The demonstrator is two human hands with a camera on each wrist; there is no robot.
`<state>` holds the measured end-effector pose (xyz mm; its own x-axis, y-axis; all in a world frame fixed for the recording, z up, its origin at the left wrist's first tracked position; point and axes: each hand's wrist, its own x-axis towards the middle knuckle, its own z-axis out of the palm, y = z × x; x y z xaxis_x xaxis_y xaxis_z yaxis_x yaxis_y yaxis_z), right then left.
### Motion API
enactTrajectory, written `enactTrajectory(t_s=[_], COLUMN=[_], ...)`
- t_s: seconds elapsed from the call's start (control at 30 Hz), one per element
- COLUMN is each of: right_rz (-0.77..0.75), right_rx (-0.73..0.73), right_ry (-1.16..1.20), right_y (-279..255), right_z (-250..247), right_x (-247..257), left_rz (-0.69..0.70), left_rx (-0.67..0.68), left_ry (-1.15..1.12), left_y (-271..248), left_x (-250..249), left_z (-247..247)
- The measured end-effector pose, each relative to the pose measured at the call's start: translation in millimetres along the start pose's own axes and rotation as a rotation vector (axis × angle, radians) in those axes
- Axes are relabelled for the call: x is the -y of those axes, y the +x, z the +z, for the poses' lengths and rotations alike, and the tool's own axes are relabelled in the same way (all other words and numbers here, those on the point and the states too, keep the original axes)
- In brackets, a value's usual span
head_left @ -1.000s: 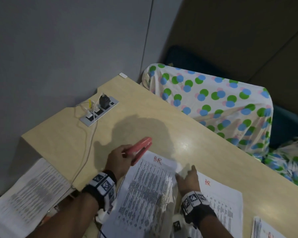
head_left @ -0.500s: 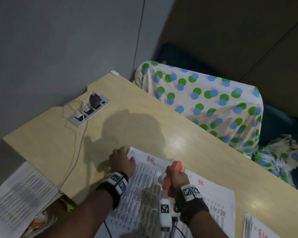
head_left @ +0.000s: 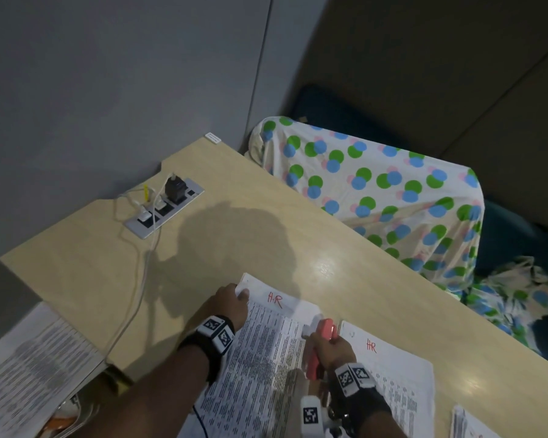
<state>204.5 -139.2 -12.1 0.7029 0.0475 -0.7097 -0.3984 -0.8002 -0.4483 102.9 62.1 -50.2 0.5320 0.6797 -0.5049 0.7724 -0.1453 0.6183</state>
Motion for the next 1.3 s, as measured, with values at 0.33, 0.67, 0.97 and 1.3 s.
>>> enactTrajectory(t_s=[0.33,0.67,0.97,1.3], right_rz=[-0.247,-0.699,-0.713,-0.621], right_rx=[0.128,0.084,-0.031,0.032], right_ry=[0.951,1.061,1.021,0.912], right_y=[-48,-93,-104,-126], right_z=[-41,-8,6,14], right_x=[51,126,126,129], left_rz=[0.160,0.374,0.368,0.409], left_rx=[-0.052,-0.045,-0.076,-0.065], left_ry=[-0.473,-0.783,-0.816,-0.783], left_y=[-41,-95,-106,-118], left_x=[-13,-42,-37,-43], left_z=[-24,-22,-23,-30])
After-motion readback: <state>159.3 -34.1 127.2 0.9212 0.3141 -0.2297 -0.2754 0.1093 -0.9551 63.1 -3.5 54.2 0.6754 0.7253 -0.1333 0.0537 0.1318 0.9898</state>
